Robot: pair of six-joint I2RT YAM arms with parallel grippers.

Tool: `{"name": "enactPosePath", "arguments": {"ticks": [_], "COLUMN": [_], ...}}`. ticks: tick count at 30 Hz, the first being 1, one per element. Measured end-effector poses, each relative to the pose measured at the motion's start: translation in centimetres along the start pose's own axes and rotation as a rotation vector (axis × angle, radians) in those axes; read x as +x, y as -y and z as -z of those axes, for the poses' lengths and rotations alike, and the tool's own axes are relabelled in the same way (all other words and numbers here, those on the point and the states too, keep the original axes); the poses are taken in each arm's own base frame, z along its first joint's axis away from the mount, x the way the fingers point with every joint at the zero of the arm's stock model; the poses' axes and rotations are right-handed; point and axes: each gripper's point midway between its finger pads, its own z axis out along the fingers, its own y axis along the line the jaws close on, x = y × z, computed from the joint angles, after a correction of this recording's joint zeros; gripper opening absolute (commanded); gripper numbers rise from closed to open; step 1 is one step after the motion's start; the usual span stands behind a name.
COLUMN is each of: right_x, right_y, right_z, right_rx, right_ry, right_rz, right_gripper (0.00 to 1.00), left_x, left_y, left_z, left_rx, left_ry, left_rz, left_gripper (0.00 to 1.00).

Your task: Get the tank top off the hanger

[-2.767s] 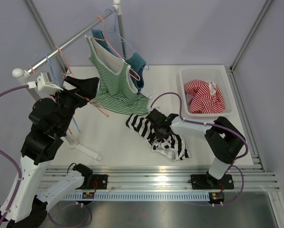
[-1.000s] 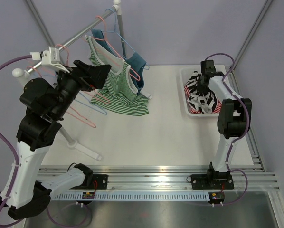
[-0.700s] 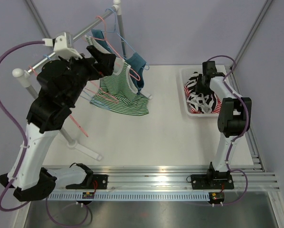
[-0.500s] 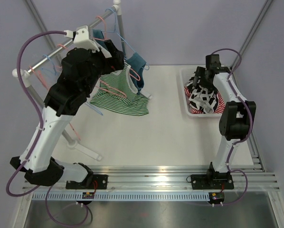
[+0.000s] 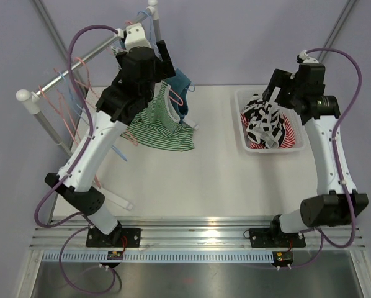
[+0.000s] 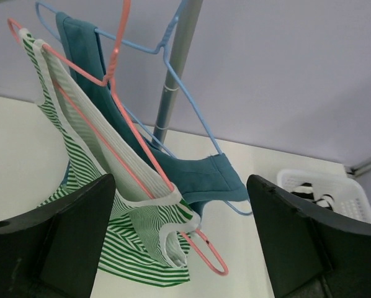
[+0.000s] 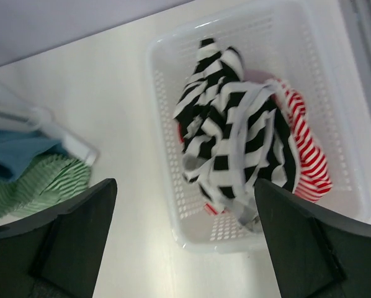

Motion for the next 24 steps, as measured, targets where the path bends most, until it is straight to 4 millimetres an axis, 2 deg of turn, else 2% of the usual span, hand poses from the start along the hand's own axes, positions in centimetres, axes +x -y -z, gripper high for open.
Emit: {"name": "enactPosePath", "arguments": {"ticks": [3,6,7,10,12,14,16,20,23,24], "right_x": [1.1,2.8,3.3,4.4,4.8,4.9,4.6,4.6,4.7,4.7], "right_y": [-2.0,-3.7,-4.2,-5.4,-6.0,-6.5,-7.0,-7.5,-7.7,-7.7], "right_z": [3.8,6.9,7.9,10.1,11.2,12.3,13.0,13.6,13.6,13.7], "right_rx": [-0.145,-0.283,-0.326,-0.425,-0.474,-0.515,-0.544,-0.579,-0.591,-0.594], "right_ry": [0.024,0.028,0.028,0.035,0.04,0.048,0.063,0.065,0.058,0.058], "right_rz": [-0.019,-0.025,-0.024,-0.022,-0.021,-0.02,-0.015,-0.015,-0.017,-0.017], "right_gripper": [0.99,0.99,0.99,0.99,0.99,0.98,0.98,0.97,0.97,0.97], "left_x": [1.7,3.2,3.7,4.7,4.9,4.8,4.6,4.4,4.5,4.5], "left_y": [-0.2,-0.5,-0.6,-1.8,-2.8,-3.5,-4.1,-4.2,-4.3,-4.5], "left_z": [-2.3,-4.3,-4.9,-6.5,-7.3,-7.7,-8.0,-8.3,-8.4,-8.4], "left_rx": [-0.069,-0.122,-0.133,-0.174,-0.199,-0.217,-0.233,-0.238,-0.249,-0.257], "left_ry": [-0.014,-0.028,-0.036,-0.052,-0.053,-0.05,-0.045,-0.029,-0.024,-0.02], "left_rz": [-0.032,-0.059,-0.066,-0.07,-0.066,-0.05,-0.038,-0.017,-0.011,-0.007], "left_gripper": [0.79,0.75,0.69,0.58,0.57,0.42,0.31,0.18,0.01,0.0]}}
